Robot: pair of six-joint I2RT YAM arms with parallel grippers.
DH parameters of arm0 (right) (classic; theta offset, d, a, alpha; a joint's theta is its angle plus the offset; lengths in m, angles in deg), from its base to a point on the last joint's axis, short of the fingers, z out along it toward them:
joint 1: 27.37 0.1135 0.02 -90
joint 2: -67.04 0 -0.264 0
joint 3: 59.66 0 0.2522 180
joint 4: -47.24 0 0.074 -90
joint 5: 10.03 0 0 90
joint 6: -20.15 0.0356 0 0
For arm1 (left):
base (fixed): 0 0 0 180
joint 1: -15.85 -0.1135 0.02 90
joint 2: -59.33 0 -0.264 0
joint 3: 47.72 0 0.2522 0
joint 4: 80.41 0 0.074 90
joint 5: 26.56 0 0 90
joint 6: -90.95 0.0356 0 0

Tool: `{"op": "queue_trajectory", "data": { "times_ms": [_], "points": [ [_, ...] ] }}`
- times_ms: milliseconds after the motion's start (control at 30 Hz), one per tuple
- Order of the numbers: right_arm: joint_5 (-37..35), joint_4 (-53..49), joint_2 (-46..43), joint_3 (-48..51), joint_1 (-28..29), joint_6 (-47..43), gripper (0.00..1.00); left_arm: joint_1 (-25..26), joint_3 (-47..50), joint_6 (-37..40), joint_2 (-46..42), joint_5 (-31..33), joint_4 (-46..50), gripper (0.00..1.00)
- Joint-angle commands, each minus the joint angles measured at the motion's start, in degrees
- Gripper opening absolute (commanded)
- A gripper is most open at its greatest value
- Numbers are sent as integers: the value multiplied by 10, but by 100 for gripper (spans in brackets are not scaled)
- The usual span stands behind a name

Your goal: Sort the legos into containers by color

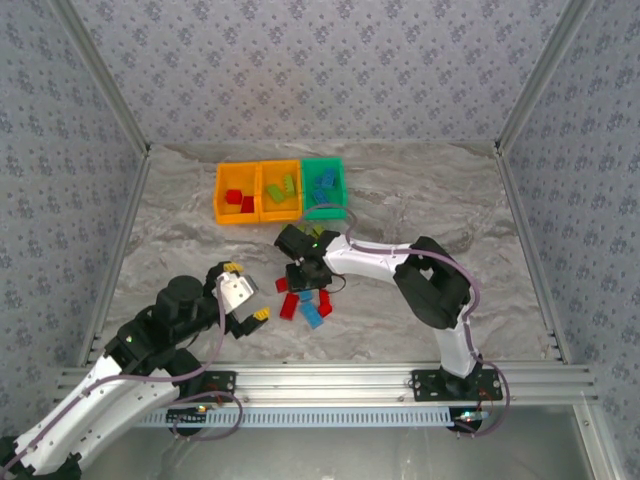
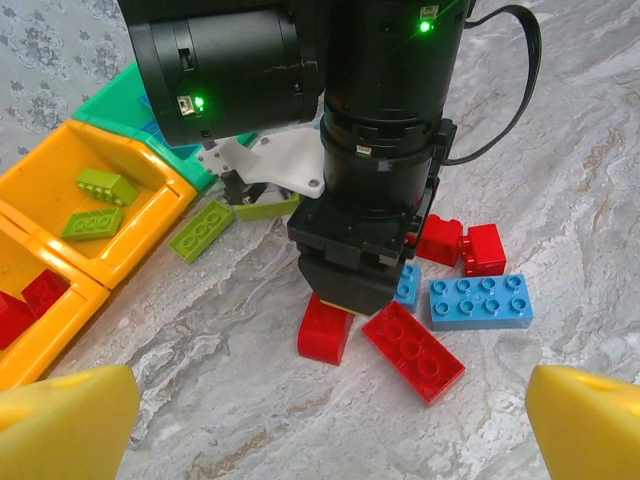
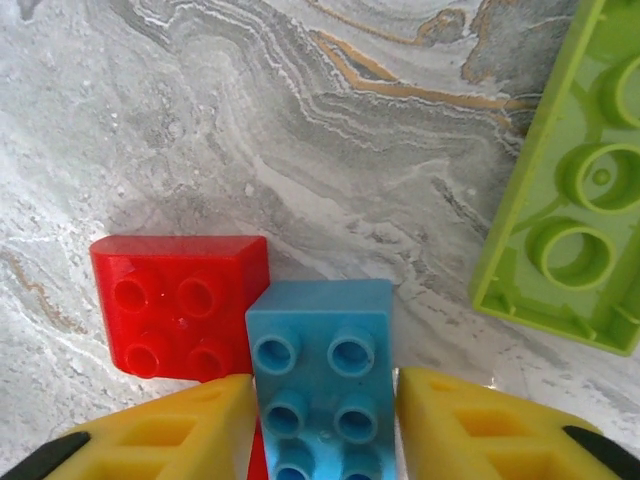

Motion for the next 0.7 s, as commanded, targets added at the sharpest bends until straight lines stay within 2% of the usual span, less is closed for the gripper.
{"op": "queue_trajectory", "data": {
  "times_ms": [0, 233, 433, 667],
  "points": [
    [-26, -36, 23, 4, -3, 12, 34, -3, 5, 7, -7, -9, -14, 99],
    [-84, -64, -58, 12, -3, -2, 31, -2, 16, 35, -22, -46, -13, 99],
    [-99, -88, -98, 0, -2, -24, 33, -2, 22, 41, -29, -47, -20, 99],
    [-138, -106, -145, -80, -25, -59, 32, -2, 22, 34, -34, -40, -25, 99]
  ]
}}
